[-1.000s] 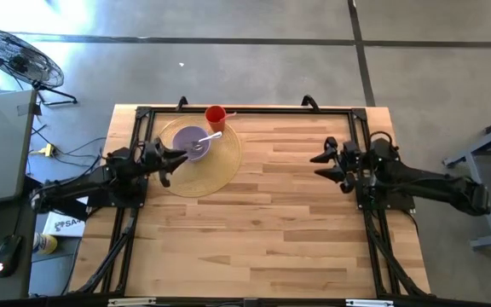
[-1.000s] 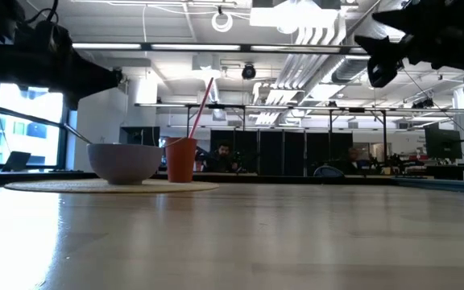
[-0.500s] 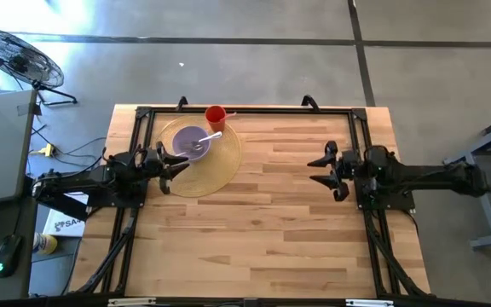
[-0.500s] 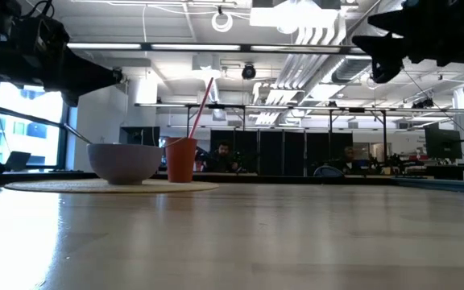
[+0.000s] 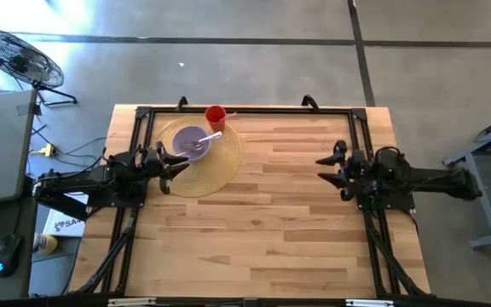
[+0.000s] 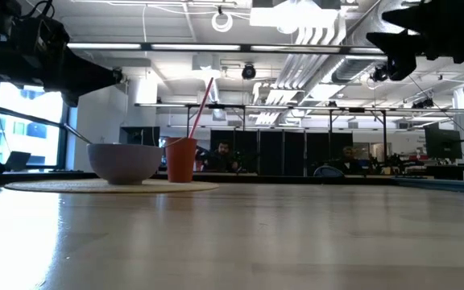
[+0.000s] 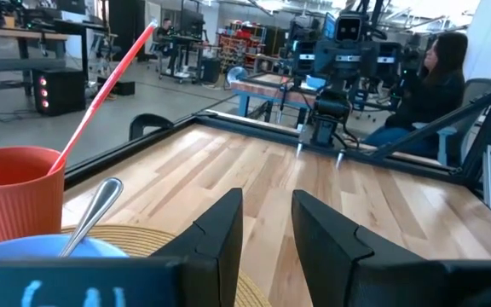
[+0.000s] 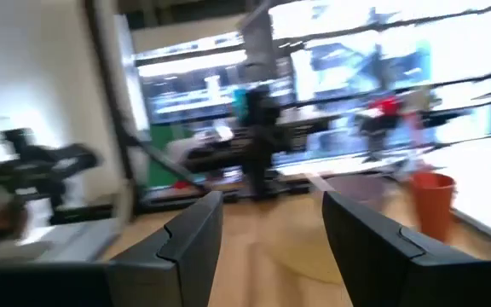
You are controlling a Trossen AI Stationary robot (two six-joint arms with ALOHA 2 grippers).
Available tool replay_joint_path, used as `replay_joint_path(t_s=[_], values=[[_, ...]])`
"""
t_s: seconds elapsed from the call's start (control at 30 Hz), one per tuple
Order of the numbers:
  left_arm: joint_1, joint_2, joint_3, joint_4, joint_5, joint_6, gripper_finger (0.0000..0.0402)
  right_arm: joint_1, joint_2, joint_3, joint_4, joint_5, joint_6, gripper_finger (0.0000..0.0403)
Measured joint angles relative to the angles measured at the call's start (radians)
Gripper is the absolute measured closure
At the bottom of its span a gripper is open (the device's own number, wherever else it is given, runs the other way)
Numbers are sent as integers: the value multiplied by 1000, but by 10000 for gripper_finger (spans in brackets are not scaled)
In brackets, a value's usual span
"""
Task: Pick & Place Utensil
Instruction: Return to Home Position
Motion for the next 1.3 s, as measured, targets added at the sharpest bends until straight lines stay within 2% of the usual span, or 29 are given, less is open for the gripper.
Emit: replay_joint_path(t_s=[0.13, 0.27, 0.43, 0.7, 0.87, 1.3], values=[[0, 0, 0, 0, 1, 0, 300, 26, -38, -53, 31, 116, -43, 206], [0, 0, 0, 0, 1, 0, 300, 55, -77, -119, 58, 116, -42, 206], [0, 0, 0, 0, 1, 0, 300, 80, -135, -119, 19, 125, -34, 206], [0, 0, 0, 0, 3, -1, 300, 97, -156, -119, -83, 275, -87, 206], [0, 0, 0, 0, 4, -1, 300, 96, -156, -119, -151, 273, -87, 206], [0, 0, 0, 0, 5, -1, 300, 96, -156, -119, -158, 271, -85, 206]])
